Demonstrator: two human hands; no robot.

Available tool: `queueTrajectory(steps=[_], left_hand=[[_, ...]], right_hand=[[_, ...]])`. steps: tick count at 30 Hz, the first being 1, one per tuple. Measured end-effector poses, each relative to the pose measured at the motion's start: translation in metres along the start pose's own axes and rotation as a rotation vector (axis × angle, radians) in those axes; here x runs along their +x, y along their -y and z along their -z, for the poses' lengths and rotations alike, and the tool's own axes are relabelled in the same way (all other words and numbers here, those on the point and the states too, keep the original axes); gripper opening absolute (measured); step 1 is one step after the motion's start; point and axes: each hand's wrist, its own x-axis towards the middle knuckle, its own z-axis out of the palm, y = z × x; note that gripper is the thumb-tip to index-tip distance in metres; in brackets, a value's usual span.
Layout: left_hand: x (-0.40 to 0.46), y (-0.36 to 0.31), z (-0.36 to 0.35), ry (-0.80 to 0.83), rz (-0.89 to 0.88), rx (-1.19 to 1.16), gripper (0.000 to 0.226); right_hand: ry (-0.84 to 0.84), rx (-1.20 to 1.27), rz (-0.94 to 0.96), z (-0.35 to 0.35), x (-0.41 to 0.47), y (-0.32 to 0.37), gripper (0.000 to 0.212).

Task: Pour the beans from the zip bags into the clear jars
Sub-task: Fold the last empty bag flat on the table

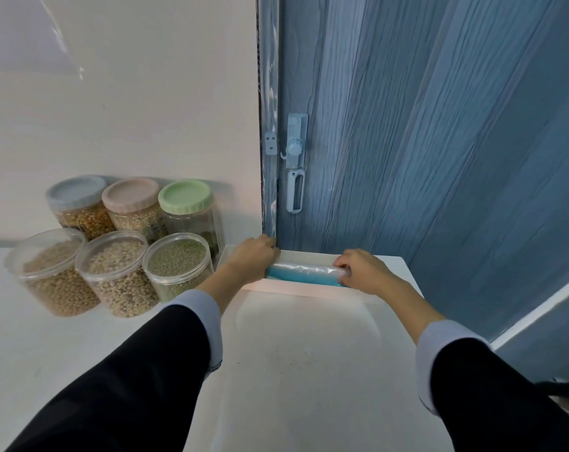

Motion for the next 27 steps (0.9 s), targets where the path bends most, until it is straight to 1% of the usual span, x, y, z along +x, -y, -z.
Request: queueTrajectory(steps=[4, 6, 7, 9, 10, 11, 13, 15, 17, 20, 24, 27], left_hand=[[-0.002, 0.004, 0.005, 0.109, 0.033, -0.173, 0.037], [-0.004, 0.004, 0.009, 0.102, 0.063, -0.269, 0.040], [-0.006, 0.003, 0.009, 0.079, 0.060, -0.280, 0.045], [-0.010, -0.004, 0.002, 0.042, 0.024, -0.232, 0.055], [-0.014, -0.008, -0.004, 0.033, 0.005, -0.206, 0.057], [-0.017, -0.010, -0.012, 0.031, -0.001, -0.196, 0.055], [-0.025, -0.014, -0.026, 0.007, 0.042, -0.227, 0.050], [-0.029, -0.017, -0.032, -0.018, 0.090, -0.244, 0.047], [-0.028, -0.019, -0.034, -0.016, 0.109, -0.221, 0.046], [-0.024, -0.016, -0.032, -0.004, 0.116, -0.198, 0.046], [-0.017, -0.006, -0.031, 0.028, 0.112, -0.191, 0.045], [-0.013, -0.002, -0.033, 0.030, 0.120, -0.202, 0.045]], right_hand=[[-0.006, -0.091, 0.073, 0.001, 0.003, 0.008, 0.019], [-0.020, -0.127, 0.090, -0.001, 0.005, 0.011, 0.021], [-0.027, -0.132, 0.087, -0.001, 0.006, 0.011, 0.021], [-0.042, -0.126, 0.077, -0.002, 0.005, 0.010, 0.022], [-0.056, -0.111, 0.074, -0.002, 0.004, 0.009, 0.023], [-0.082, -0.077, 0.071, -0.002, 0.002, 0.007, 0.026], [-0.153, 0.027, 0.058, -0.004, -0.005, 0.004, 0.039], [-0.188, 0.041, 0.081, -0.010, -0.012, 0.003, 0.047], [-0.192, -0.024, 0.117, -0.017, -0.015, 0.004, 0.046], [-0.208, -0.092, 0.140, -0.019, -0.010, 0.009, 0.039], [-0.177, -0.120, 0.106, -0.022, -0.003, 0.014, 0.038], [-0.186, -0.113, 0.089, -0.024, 0.005, 0.017, 0.038]])
